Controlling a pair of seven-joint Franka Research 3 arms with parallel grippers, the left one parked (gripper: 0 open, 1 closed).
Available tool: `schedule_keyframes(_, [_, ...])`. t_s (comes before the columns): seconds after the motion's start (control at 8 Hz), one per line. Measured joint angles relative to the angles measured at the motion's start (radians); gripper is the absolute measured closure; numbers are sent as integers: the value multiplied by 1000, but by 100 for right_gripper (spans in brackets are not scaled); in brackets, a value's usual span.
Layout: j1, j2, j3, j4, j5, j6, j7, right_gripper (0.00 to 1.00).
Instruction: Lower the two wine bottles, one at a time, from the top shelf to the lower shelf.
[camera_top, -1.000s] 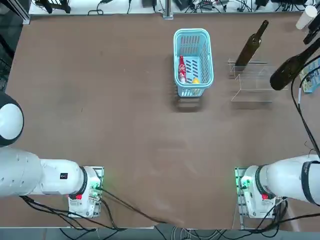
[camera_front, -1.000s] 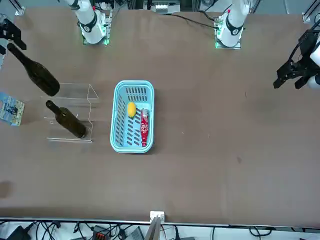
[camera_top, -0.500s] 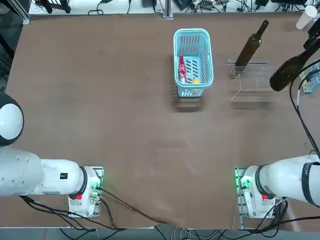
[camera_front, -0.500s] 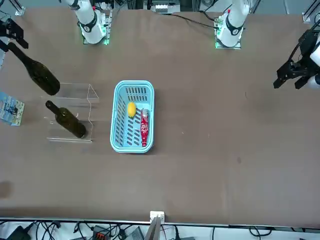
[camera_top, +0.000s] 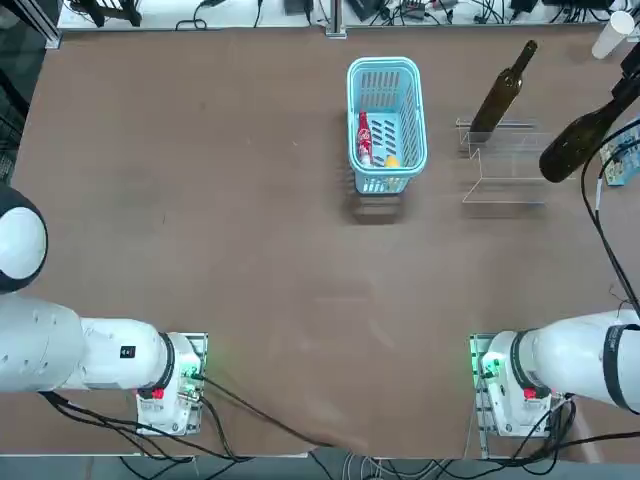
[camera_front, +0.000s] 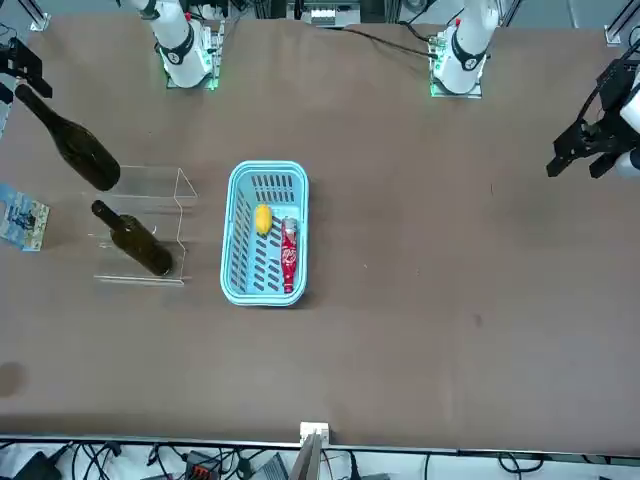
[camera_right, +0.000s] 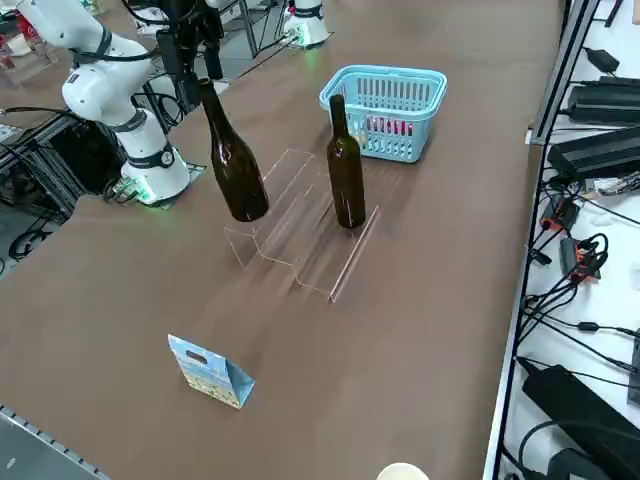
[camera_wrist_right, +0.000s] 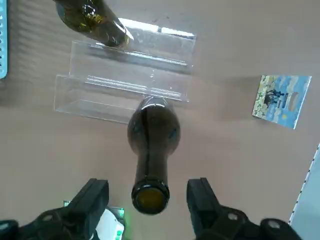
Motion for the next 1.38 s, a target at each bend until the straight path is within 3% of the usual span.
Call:
schedule_keyframes(0.25, [0,-1,-7,-14,0,3,0,8])
schedule_keyframes(0.88, [0,-5,-12,-27,0,15,0,33])
schedule_keyframes(1.38, [0,-5,-12,-28,0,21,0,46])
